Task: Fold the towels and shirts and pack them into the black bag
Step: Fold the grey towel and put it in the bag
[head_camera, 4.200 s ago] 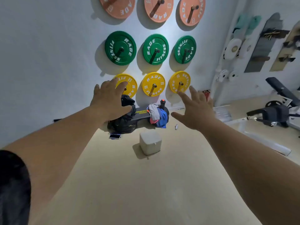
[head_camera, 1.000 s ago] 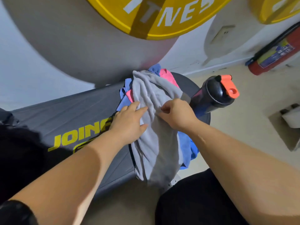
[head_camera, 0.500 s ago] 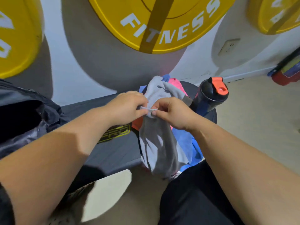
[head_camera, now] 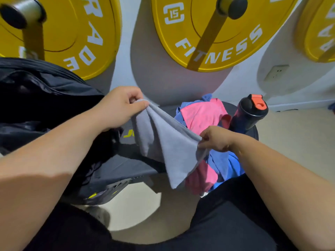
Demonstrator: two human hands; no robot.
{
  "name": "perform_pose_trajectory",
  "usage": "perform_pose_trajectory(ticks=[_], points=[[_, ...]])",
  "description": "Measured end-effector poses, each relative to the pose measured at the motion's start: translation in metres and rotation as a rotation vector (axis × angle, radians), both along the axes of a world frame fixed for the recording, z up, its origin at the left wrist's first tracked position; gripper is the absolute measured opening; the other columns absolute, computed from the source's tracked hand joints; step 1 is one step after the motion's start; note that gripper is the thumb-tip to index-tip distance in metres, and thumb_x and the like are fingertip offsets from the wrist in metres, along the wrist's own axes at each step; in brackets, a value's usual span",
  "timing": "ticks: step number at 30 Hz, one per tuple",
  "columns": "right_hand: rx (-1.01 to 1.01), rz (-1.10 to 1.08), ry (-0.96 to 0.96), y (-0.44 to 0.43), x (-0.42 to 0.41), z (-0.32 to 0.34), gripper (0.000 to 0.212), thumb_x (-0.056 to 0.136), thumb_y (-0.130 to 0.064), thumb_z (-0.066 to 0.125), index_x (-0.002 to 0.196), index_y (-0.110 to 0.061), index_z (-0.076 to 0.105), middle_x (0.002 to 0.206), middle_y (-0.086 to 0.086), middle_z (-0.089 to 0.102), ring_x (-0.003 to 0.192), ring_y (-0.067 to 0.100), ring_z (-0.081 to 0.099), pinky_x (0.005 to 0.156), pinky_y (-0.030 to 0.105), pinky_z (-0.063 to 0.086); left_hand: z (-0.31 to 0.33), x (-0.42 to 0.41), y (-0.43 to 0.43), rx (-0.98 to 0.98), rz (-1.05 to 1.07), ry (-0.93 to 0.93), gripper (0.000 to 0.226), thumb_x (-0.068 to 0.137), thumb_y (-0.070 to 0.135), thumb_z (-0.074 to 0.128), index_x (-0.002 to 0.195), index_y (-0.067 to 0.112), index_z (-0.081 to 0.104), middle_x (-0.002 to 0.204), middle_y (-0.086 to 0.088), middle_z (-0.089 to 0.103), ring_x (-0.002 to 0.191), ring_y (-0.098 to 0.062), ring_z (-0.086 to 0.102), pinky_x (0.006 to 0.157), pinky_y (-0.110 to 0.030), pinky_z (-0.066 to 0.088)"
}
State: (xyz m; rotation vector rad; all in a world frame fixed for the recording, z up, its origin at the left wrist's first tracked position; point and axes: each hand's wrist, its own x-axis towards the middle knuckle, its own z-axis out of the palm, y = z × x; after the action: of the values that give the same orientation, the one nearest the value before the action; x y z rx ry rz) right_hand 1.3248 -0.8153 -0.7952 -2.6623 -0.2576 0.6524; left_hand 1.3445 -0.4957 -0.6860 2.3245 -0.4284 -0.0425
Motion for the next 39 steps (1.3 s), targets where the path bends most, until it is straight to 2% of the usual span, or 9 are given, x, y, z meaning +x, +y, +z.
perform_pose_trajectory(ticks=[4,9,12,15,19,24,32,35,39], points=[[0.107,-0.172,-0.132,-0.018,-0.006,0.014,0.021,0.086,-0.027,0.075,0.080,-0.007,0.072,0.067,0.004,0.061,0.065,0.017,0.050,0.063,0.031,0.047,0.007,-0.021,0.027,-0.030,-0.048,0.190,0.024,0.089,0.025,0.073,0.077,0.007,0.064,0.056,-0.001,0.047,0.051,-0.010,0.035,0.047,-0.021,0.027],[0.617,-0.333,-0.028,-0.033,-0.025,0.055,0.030,0.087,-0.024,0.074,0.080,0.004,0.065,0.069,0.006,0.055,0.066,0.014,0.048,0.061,0.025,0.042,0.016,-0.038,0.059,0.075,-0.178,0.441,0.025,0.085,0.036,0.076,0.077,0.012,0.071,0.067,-0.004,0.060,0.065,-0.015,0.046,0.064,-0.028,0.034],[0.869,-0.383,0.054,-0.030,-0.033,0.095,0.016,0.093,-0.019,0.061,0.083,-0.006,0.064,0.063,0.000,0.058,0.055,0.008,0.051,0.052,0.017,0.043,0.015,-0.045,0.064,-0.001,-0.156,0.536,0.022,0.087,0.030,0.074,0.075,0.012,0.070,0.070,-0.003,0.063,0.064,-0.013,0.052,0.057,-0.023,0.041],[0.949,-0.334,0.104,-0.034,-0.040,0.148,0.023,0.094,-0.011,0.051,0.075,-0.012,0.062,0.042,-0.003,0.043,0.031,0.003,0.031,0.037,0.016,0.019,0.010,-0.047,0.062,-0.202,-0.120,0.624,0.018,0.081,0.029,0.074,0.080,0.012,0.067,0.075,-0.006,0.063,0.066,-0.015,0.057,0.056,-0.021,0.046],[0.671,-0.285,0.126,-0.052,-0.025,0.181,0.016,0.088,-0.019,0.063,0.076,-0.014,0.072,0.059,0.012,0.045,0.037,0.010,0.037,0.038,0.014,0.027,-0.007,-0.042,0.049,-0.281,-0.089,0.697,0.013,0.092,0.018,0.067,0.081,0.011,0.064,0.076,-0.007,0.062,0.068,-0.015,0.056,0.059,-0.023,0.046],[-0.131,-0.424,-0.115,-0.042,0.023,0.123,0.008,0.090,-0.017,0.068,0.090,-0.012,0.073,0.072,0.017,0.064,0.050,0.026,0.060,0.042,0.028,0.055,-0.061,-0.013,0.015,0.010,0.081,0.382,0.016,0.090,0.023,0.068,0.078,0.012,0.066,0.058,0.004,0.056,0.056,-0.015,0.048,0.057,-0.027,0.039],[0.196,-0.749,-0.189,-0.037,0.078,0.018,0.021,0.092,-0.009,0.054,0.107,-0.005,0.067,0.094,0.015,0.070,0.072,0.027,0.069,0.056,0.025,0.055,-0.122,0.056,-0.021,0.254,0.277,0.148,0.020,0.092,0.032,0.060,0.076,0.020,0.057,0.077,0.002,0.063,0.076,-0.022,0.059,0.068,-0.034,0.048],[0.056,-0.782,-0.273,-0.039,0.103,-0.003,0.022,0.090,-0.007,0.054,0.107,-0.003,0.068,0.110,0.019,0.070,0.099,0.035,0.066,0.084,0.036,0.055,-0.134,0.086,-0.024,0.280,0.272,0.138,0.018,0.093,0.032,0.058,0.078,0.021,0.057,0.076,0.001,0.063,0.076,-0.024,0.060,0.070,-0.036,0.051],[0.008,-0.891,-0.291,-0.040,0.143,-0.014,0.022,0.094,-0.009,0.053,0.111,-0.003,0.066,0.115,0.018,0.067,0.103,0.033,0.062,0.077,0.029,0.040,-0.148,0.131,-0.032,0.341,0.246,0.074,0.016,0.094,0.031,0.058,0.082,0.021,0.056,0.079,0.001,0.061,0.079,-0.028,0.057,0.067,-0.036,0.046]])
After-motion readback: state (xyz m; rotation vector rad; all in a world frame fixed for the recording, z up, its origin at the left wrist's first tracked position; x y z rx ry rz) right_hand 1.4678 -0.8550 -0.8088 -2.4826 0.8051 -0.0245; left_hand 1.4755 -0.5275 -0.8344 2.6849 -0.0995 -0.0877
